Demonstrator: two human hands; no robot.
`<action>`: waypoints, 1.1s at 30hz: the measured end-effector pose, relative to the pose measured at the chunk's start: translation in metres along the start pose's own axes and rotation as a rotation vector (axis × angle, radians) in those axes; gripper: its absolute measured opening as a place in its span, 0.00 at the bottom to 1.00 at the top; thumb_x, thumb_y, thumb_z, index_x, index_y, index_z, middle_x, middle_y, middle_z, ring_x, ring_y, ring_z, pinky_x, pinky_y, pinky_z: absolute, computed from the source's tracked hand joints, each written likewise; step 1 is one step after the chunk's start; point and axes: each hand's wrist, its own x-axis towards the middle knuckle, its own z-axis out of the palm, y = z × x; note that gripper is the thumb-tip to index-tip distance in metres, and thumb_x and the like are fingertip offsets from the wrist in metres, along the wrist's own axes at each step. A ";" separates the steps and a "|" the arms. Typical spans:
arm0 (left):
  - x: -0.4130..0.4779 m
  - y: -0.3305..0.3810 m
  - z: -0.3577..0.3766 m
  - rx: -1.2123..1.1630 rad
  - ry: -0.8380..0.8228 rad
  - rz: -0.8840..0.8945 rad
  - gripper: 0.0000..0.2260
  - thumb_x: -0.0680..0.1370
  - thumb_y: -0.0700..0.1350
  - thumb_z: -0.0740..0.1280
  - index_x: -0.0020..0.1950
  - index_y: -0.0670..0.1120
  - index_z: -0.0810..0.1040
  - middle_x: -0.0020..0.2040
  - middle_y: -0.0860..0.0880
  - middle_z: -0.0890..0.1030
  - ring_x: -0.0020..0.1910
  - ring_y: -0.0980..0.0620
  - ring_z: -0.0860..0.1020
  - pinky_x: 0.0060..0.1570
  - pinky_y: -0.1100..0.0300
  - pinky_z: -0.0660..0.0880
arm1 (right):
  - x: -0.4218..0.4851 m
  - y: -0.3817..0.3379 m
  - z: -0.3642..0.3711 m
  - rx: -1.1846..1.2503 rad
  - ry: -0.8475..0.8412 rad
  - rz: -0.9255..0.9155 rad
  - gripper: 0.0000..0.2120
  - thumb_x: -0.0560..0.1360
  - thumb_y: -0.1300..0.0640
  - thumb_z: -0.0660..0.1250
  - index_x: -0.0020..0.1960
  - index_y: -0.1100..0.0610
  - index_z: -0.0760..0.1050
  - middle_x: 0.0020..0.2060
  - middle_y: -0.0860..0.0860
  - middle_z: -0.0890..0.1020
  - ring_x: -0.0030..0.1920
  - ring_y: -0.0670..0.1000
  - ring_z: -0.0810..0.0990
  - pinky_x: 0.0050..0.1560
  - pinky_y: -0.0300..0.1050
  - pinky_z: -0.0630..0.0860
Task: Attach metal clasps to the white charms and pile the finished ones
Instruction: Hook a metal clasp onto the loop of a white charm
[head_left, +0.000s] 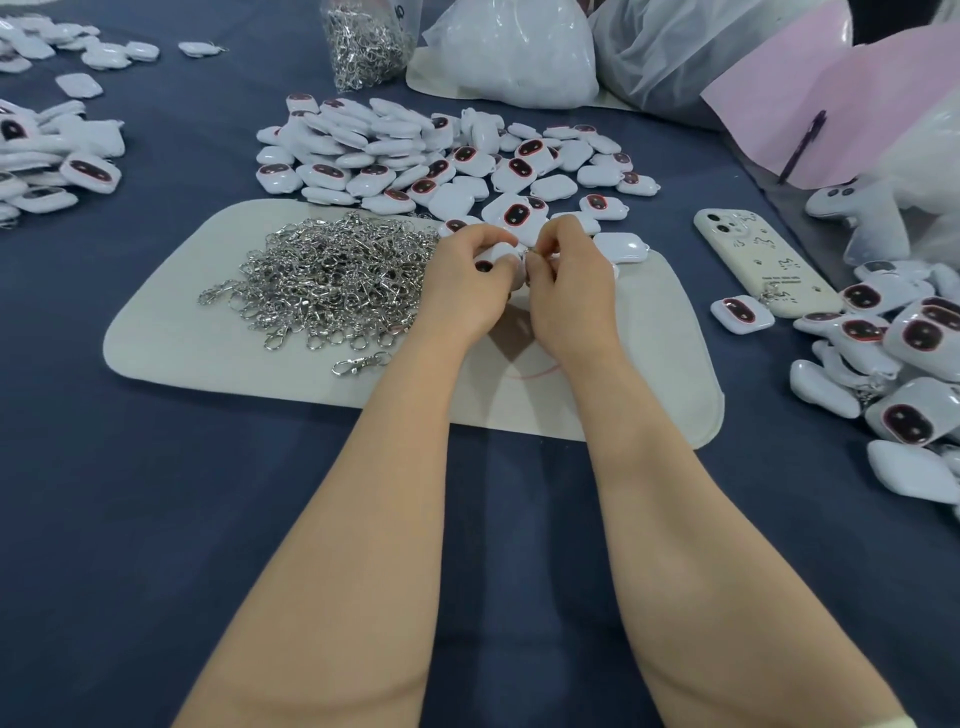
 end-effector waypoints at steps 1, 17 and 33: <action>0.000 0.000 0.000 0.004 0.002 -0.008 0.10 0.76 0.39 0.65 0.56 0.44 0.79 0.50 0.49 0.79 0.54 0.52 0.76 0.50 0.64 0.71 | 0.000 0.000 0.000 -0.020 -0.006 -0.017 0.06 0.75 0.68 0.58 0.43 0.58 0.65 0.37 0.52 0.73 0.39 0.54 0.70 0.36 0.43 0.61; 0.004 0.007 0.000 -0.636 0.102 -0.332 0.07 0.77 0.37 0.66 0.53 0.35 0.76 0.51 0.41 0.78 0.49 0.48 0.80 0.42 0.62 0.80 | 0.001 -0.009 -0.003 0.291 0.014 0.080 0.07 0.76 0.66 0.62 0.49 0.55 0.71 0.44 0.45 0.77 0.47 0.49 0.79 0.52 0.36 0.75; 0.005 0.010 -0.001 -0.930 -0.028 -0.490 0.02 0.78 0.36 0.65 0.46 0.40 0.75 0.43 0.45 0.79 0.39 0.54 0.78 0.33 0.69 0.78 | 0.003 -0.011 0.001 0.284 0.227 0.117 0.06 0.77 0.64 0.63 0.53 0.59 0.75 0.40 0.43 0.77 0.43 0.42 0.76 0.47 0.29 0.72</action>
